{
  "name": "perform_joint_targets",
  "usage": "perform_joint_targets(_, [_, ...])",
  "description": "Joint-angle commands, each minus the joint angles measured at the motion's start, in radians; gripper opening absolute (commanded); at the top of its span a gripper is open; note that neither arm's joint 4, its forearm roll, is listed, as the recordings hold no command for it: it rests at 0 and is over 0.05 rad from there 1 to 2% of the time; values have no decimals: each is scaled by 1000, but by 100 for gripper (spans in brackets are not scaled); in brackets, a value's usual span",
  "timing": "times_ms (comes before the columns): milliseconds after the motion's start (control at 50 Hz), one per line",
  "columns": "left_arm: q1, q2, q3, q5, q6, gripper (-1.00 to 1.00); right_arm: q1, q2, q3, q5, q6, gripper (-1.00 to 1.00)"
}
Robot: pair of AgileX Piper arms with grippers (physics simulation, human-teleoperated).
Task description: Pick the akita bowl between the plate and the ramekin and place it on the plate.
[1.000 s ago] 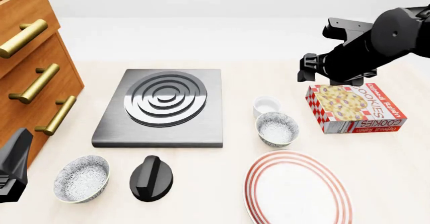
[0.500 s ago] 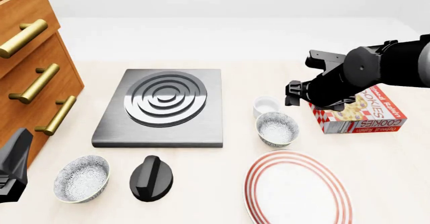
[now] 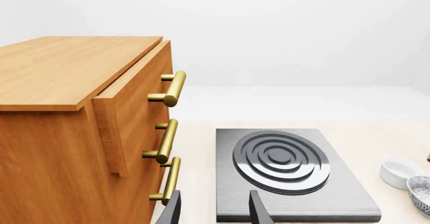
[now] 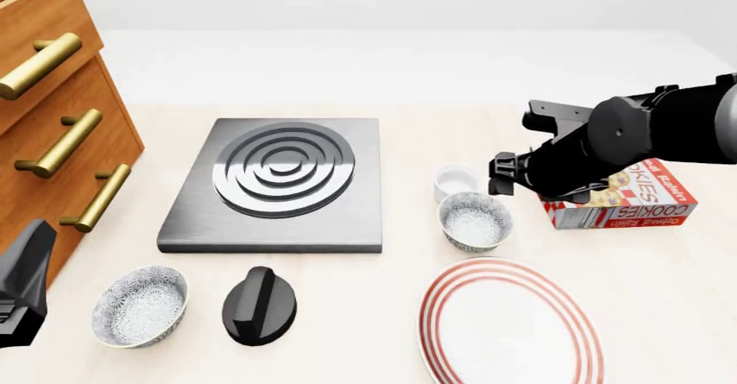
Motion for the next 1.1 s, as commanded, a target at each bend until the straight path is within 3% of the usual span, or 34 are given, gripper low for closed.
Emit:
perform_joint_targets(20, [0, 0, 0, 0, 0, 100, 2, -22, 37, -7, -5, 100])
perform_joint_targets(360, [0, 0, 0, 0, 0, 100, -18, -18, 140, -75, -5, 100])
perform_joint_targets(1100, [0, 0, 0, 0, 0, 100, 33, 48, 128, -115, 37, 100])
